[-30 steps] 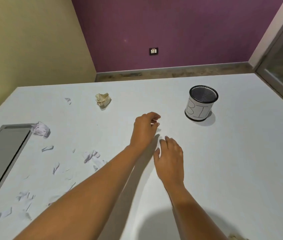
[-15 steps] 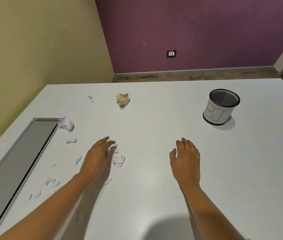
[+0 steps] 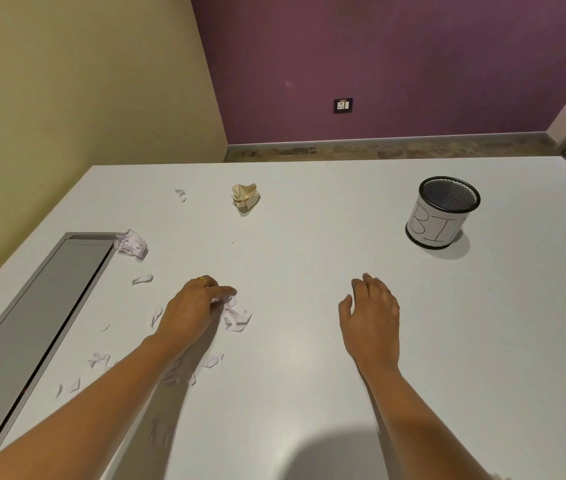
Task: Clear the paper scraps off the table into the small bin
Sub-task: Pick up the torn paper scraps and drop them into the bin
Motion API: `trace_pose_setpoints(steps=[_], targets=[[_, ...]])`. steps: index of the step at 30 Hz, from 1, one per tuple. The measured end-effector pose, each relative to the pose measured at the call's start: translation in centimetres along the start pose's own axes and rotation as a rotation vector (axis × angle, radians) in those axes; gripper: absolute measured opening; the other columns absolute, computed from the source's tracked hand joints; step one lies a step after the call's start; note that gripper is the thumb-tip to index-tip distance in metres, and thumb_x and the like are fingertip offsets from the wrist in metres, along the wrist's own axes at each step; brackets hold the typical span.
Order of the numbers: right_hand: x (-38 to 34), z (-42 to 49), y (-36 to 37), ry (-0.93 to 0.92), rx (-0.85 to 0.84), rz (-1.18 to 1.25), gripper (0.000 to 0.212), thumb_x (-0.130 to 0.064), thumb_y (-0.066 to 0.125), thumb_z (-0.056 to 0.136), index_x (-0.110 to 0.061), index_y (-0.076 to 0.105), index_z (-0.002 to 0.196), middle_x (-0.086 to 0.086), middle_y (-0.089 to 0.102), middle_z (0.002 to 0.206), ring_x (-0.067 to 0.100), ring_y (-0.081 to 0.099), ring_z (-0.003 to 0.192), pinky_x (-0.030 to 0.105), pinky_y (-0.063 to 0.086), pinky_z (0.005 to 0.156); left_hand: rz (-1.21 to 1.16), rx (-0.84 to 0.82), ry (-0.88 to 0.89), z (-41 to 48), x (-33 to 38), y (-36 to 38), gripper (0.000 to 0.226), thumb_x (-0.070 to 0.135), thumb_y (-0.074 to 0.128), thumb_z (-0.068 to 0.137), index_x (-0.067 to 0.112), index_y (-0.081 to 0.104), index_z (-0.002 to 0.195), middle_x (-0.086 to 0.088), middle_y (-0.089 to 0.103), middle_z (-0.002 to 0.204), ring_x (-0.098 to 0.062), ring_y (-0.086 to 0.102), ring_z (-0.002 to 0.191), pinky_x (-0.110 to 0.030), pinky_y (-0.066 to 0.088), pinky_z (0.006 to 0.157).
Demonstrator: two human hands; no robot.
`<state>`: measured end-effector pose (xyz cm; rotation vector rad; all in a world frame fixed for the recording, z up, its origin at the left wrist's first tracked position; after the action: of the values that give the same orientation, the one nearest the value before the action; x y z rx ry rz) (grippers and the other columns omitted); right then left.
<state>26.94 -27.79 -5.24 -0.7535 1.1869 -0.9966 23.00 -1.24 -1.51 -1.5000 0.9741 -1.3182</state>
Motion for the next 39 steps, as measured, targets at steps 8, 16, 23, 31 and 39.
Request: trace_pose_setpoints(steps=[8, 16, 23, 31, 39], targets=[[0.0, 0.1, 0.1, 0.004, -0.021, -0.005, 0.028, -0.014, 0.053, 0.089, -0.005, 0.060, 0.114, 0.015, 0.057, 0.130, 0.032, 0.050, 0.124, 0.045, 0.039, 0.104, -0.129, 0.108, -0.101, 1.2, 0.0, -0.4, 0.018, 0.000, 0.061, 0.083, 0.012, 0.075, 0.084, -0.010, 0.062, 0.075, -0.029, 0.058, 0.078, -0.035, 0.045, 0.072], [0.0, 0.2, 0.2, -0.007, -0.008, -0.009, 0.026, -0.014, 0.054, 0.088, -0.005, 0.061, 0.112, 0.015, 0.059, 0.127, 0.032, 0.052, 0.122, 0.045, 0.041, 0.103, -0.166, 0.137, 0.016, 4.2, 3.6, -1.3, 0.025, -0.005, 0.054, 0.087, 0.004, 0.071, 0.103, -0.019, 0.071, 0.095, -0.032, 0.064, 0.092, -0.028, 0.043, 0.077], [-0.1, 0.2, 0.0, -0.019, 0.016, -0.023, 0.026, -0.015, 0.055, 0.087, -0.006, 0.061, 0.111, 0.013, 0.061, 0.126, 0.030, 0.054, 0.120, 0.043, 0.044, 0.101, -0.286, 0.079, 0.192, 7.5, 12.4, -0.9, 0.020, -0.003, 0.057, 0.086, 0.005, 0.073, 0.095, -0.014, 0.075, 0.093, -0.025, 0.068, 0.089, -0.024, 0.048, 0.080], [0.0, 0.4, -0.4, -0.029, 0.030, -0.040, 0.025, -0.013, 0.065, 0.080, -0.004, 0.066, 0.104, 0.014, 0.067, 0.113, 0.030, 0.062, 0.109, 0.041, 0.050, 0.095, -0.341, 0.020, 0.396, 12.3, 24.0, -0.3, 0.022, -0.003, 0.054, 0.087, 0.004, 0.072, 0.097, -0.015, 0.075, 0.089, -0.025, 0.069, 0.084, -0.028, 0.051, 0.082], [-0.2, 0.6, -0.4, -0.045, 0.107, 0.004, 0.025, -0.012, 0.065, 0.075, -0.007, 0.067, 0.099, 0.011, 0.070, 0.108, 0.028, 0.066, 0.102, 0.038, 0.055, 0.088, -0.249, -0.011, 0.481, 15.6, 31.4, -1.2, 0.026, -0.004, 0.048, 0.086, 0.002, 0.070, 0.098, -0.013, 0.069, 0.091, -0.024, 0.056, 0.079, -0.027, 0.042, 0.071]])
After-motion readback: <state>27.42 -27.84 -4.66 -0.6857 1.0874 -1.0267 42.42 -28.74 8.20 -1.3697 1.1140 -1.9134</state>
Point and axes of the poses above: each hand's wrist, its own z-axis towards the middle knuckle, its own y-axis out of the palm, x = y × z, the point moved 2 cm from there along z, towards the middle knuckle
